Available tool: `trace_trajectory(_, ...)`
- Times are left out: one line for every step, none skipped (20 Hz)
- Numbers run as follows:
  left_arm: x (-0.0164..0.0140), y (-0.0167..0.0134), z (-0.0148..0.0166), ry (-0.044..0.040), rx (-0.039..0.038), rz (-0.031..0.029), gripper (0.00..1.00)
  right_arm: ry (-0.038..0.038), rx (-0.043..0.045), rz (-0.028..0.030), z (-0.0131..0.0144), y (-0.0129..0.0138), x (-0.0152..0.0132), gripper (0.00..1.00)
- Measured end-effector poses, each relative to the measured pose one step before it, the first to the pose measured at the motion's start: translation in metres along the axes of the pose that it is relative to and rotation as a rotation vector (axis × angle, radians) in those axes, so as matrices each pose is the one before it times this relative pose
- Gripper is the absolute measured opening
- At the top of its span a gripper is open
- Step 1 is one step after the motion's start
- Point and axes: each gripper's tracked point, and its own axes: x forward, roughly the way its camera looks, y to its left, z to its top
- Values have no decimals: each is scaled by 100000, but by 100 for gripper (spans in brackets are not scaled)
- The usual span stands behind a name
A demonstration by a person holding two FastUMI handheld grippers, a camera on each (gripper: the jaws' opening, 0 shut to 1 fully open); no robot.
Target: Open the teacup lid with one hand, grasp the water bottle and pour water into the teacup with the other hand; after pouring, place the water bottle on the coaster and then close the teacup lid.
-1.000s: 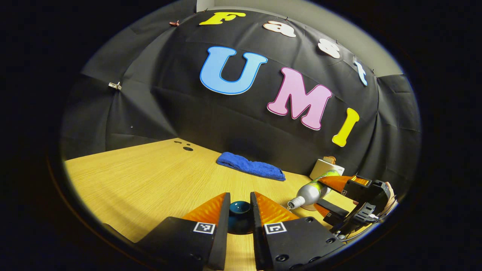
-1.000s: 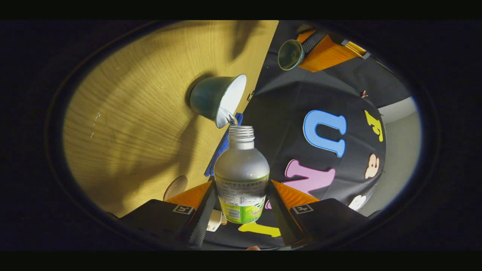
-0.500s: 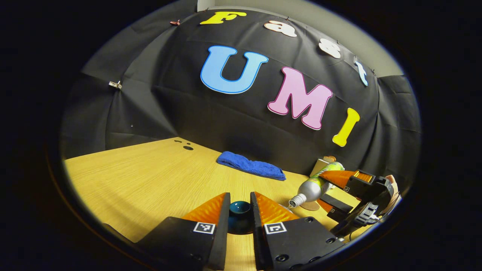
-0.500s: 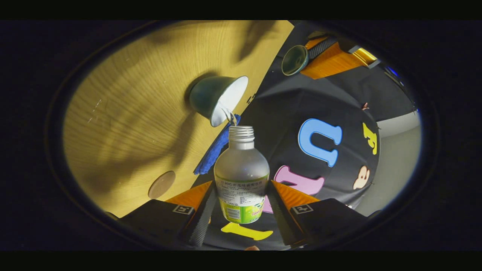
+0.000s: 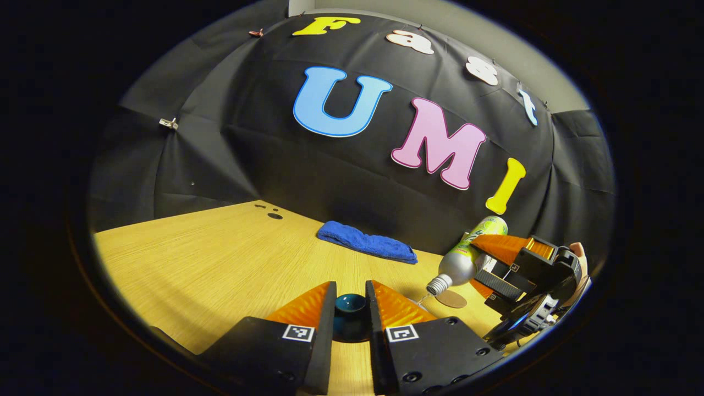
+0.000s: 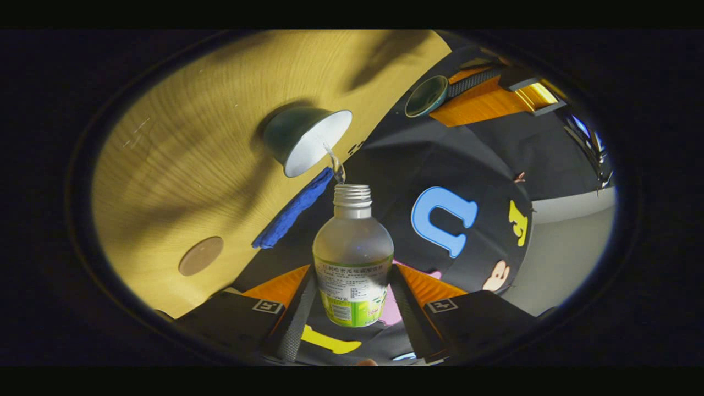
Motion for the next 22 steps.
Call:
trace_trajectory(31, 69, -52, -60, 80, 152, 33, -410, -2221, -2131, -22, -457, -125, 78)
trace_trajectory(-1, 56, 101, -46, 108, 23, 33, -316, -1429, -1610, -4, -245, 66, 75)
trace_trajectory(-16, -39, -62, -94, 16, 35, 33, -419, -612, -1256, 56, -125, 70, 78)
trace_trajectory(76, 23, 33, 35, -12, -1, 33, -238, -141, -763, -8, -202, 228, 75)
trace_trajectory(-15, 14, -75, 88, -103, 8, 33, -95, -264, -201, -4, -8, 2, 78)
trace_trajectory(25, -80, -78, 54, -188, -60, 33, 117, -554, -264, -43, -155, 44, 78)
trace_trajectory(-46, -42, -34, 11, -101, -26, 33, -71, -741, -399, 27, -108, -53, 79)
trace_trajectory(-4, -1, 54, 40, 6, 16, 33, -70, -539, -9, -29, -60, 28, 79)
trace_trajectory(29, 46, -14, -99, 46, 73, 33, -216, -409, 31, 8, -25, -42, 78)
trace_trajectory(14, 49, 51, 0, 61, 86, 33, -184, 52, 89, 111, 28, -39, 78)
trace_trajectory(64, 40, -57, -27, -1, 113, 33, -115, 111, 360, -71, 146, 71, 78)
trace_trajectory(-34, 62, -24, 105, -93, 70, 33, 14, 299, 263, 19, 111, -14, 78)
trace_trajectory(88, 28, -77, 230, -162, 71, 33, -58, 981, 623, 46, 191, -57, 78)
trace_trajectory(14, 63, 25, 90, -170, 24, 33, -71, 3744, 2271, -56, 786, 166, 78)
trace_trajectory(5, -30, -119, 94, -198, 128, 33, 55, 6799, 3630, 122, 1055, -121, 79)
trace_trajectory(-25, 88, 0, -26, -50, 104, 33, -34, 8677, 4428, 164, 1496, -78, 78)
trace_trajectory(11, 127, 22, -119, 2, 239, 33, -78, 9720, 4399, 72, 1466, -208, 79)
trace_trajectory(-3, 108, 162, -161, 43, 232, 36, -128, 10290, 3860, 77, 1065, -54, 79)
trace_trajectory(27, 84, -104, -92, 9, 361, 33, 203, 11314, 3302, 105, 931, -202, 79)
trace_trajectory(7, 32, -34, -49, -50, 253, 33, 155, 13280, 3477, 215, 722, -318, 79)
trace_trajectory(-4, 91, -26, -3, -62, 173, 33, 36, 14567, 2875, 413, 401, -261, 79)
trace_trajectory(74, 81, 30, 194, -107, 193, 33, -243, 13705, 1846, 151, 398, -513, 79)
